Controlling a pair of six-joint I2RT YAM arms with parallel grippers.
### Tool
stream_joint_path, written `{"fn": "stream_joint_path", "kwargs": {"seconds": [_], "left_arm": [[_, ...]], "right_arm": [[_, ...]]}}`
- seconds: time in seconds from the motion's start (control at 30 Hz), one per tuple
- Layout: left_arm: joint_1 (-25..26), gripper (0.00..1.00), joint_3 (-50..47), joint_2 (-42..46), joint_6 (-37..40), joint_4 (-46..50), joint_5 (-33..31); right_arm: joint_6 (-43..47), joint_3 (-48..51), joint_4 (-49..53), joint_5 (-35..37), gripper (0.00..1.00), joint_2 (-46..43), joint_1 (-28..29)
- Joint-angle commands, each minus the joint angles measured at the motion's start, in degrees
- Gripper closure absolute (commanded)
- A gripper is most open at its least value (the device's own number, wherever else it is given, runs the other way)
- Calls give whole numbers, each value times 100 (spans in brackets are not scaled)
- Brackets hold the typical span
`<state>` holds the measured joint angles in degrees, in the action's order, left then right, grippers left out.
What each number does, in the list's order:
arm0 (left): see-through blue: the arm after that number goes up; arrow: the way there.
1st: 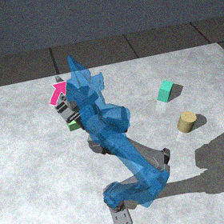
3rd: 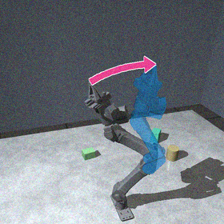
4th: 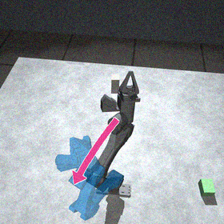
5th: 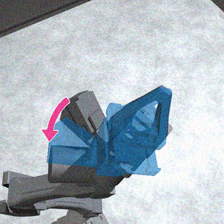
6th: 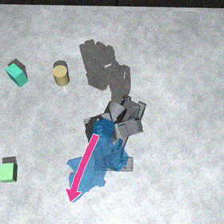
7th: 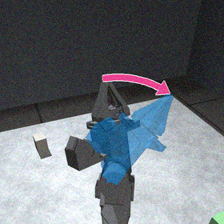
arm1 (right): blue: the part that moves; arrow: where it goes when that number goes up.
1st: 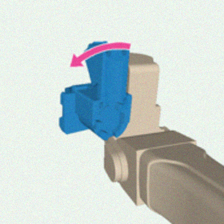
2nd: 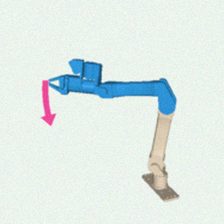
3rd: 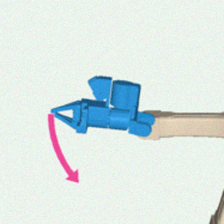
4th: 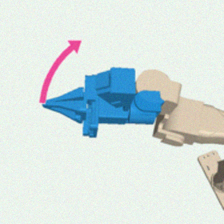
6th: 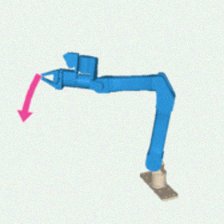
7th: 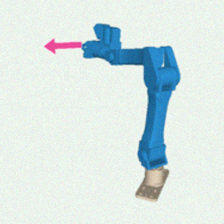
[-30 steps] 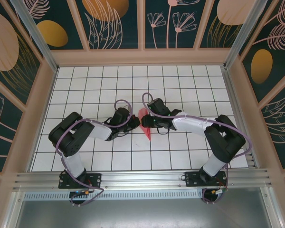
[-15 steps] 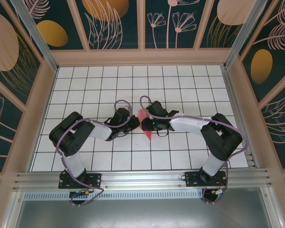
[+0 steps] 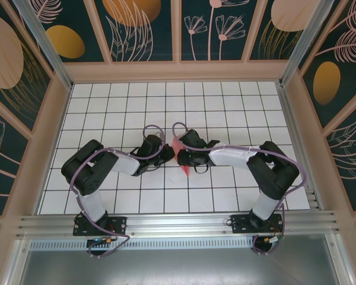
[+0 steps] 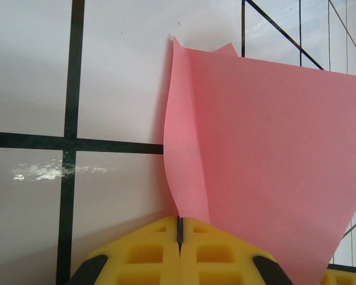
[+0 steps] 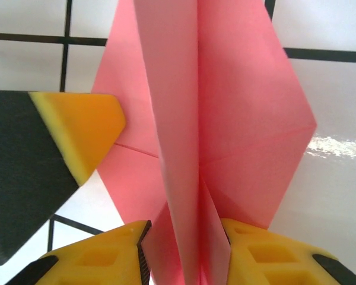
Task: Fold a paper plane with a square sheet of paper (pick it up from the middle)
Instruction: Move the paper plane to the top-center of the table.
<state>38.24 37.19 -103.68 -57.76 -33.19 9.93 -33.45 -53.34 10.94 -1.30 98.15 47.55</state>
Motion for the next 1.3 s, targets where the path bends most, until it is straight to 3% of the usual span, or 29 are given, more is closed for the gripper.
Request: {"fn": "stream_joint_path", "kwargs": {"seconds": [0.0,0.23,0.33,0.47,1.07,1.27], "left_arm": [[-43,100,106,-99,-46,23,17],[-45,100,104,12,-35,142,-65],[-62,95,88,143,-9,302,-186],[-148,85,-11,429,17,560,-402],[-606,48,-747,1781,-47,1351,-1210],[-607,31,-849,2040,-116,1637,-1544]], "right_arm": [[-100,-155,209,187,67,164,96],[-246,-336,463,643,77,347,193],[-350,-353,509,777,82,381,193],[-399,-386,532,898,86,441,215],[-463,-726,884,1440,82,1077,562],[-420,-838,911,1504,91,982,581]]}}
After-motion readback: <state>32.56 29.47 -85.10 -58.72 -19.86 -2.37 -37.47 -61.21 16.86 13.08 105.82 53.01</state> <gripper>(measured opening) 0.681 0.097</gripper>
